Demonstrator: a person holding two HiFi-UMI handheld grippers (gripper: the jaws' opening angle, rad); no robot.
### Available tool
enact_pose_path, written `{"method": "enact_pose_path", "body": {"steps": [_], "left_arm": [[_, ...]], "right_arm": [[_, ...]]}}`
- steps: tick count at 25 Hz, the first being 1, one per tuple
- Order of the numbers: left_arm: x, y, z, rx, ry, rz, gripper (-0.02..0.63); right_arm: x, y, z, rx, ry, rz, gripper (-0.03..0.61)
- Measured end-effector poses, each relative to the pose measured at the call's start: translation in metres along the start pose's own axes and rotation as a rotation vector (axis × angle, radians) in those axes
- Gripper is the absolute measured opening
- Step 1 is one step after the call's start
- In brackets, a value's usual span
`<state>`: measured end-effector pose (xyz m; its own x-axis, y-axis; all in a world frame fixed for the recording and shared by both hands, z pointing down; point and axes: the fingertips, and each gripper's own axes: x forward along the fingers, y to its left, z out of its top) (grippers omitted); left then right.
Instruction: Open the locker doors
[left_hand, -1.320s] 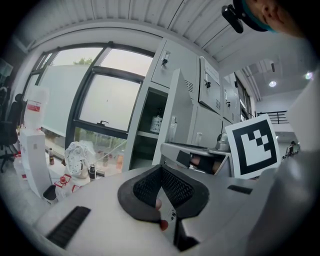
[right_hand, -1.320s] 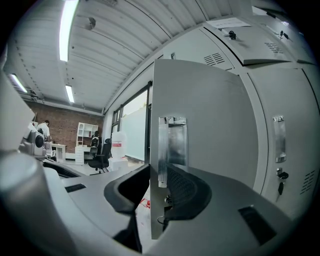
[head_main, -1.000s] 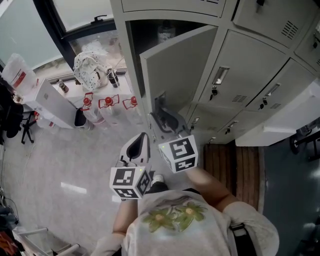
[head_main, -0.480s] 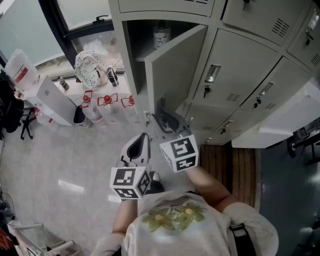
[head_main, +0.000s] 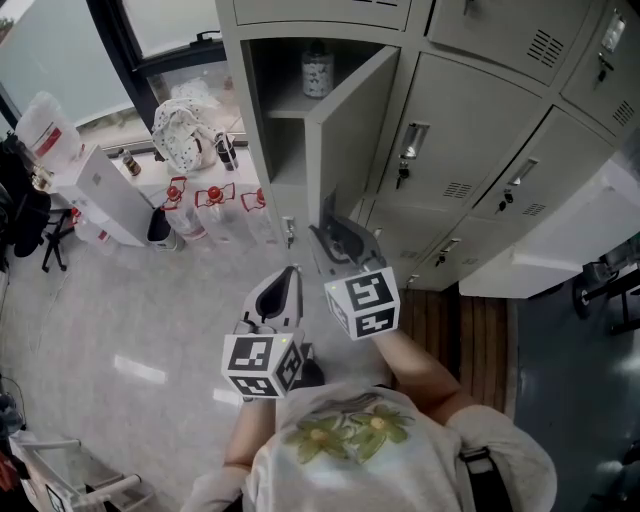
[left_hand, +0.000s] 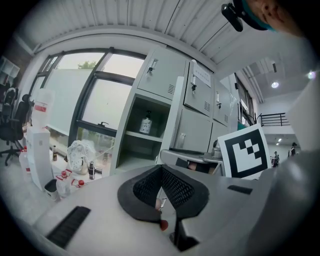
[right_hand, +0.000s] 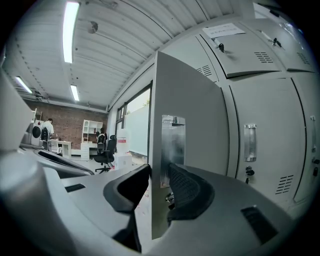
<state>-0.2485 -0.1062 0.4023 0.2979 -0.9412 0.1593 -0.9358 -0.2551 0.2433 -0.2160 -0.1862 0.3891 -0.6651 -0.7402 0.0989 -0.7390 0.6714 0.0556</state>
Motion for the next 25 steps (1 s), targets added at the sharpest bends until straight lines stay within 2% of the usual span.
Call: {"method": "enact_pose_path", "body": {"steps": [15, 25], "left_arm": [[0.001, -0.035, 0.000, 0.017, 0.000, -0.045, 0.029], [0.006, -0.058, -0.005, 0.029, 0.011, -0.077, 0.029]], "right_arm": [[-0.032, -0.017, -0.004, 0.000, 0.012, -0.029, 0.138], [-0.051, -0.032, -0.006, -0.044, 0.004, -0.065, 0.146]]}}
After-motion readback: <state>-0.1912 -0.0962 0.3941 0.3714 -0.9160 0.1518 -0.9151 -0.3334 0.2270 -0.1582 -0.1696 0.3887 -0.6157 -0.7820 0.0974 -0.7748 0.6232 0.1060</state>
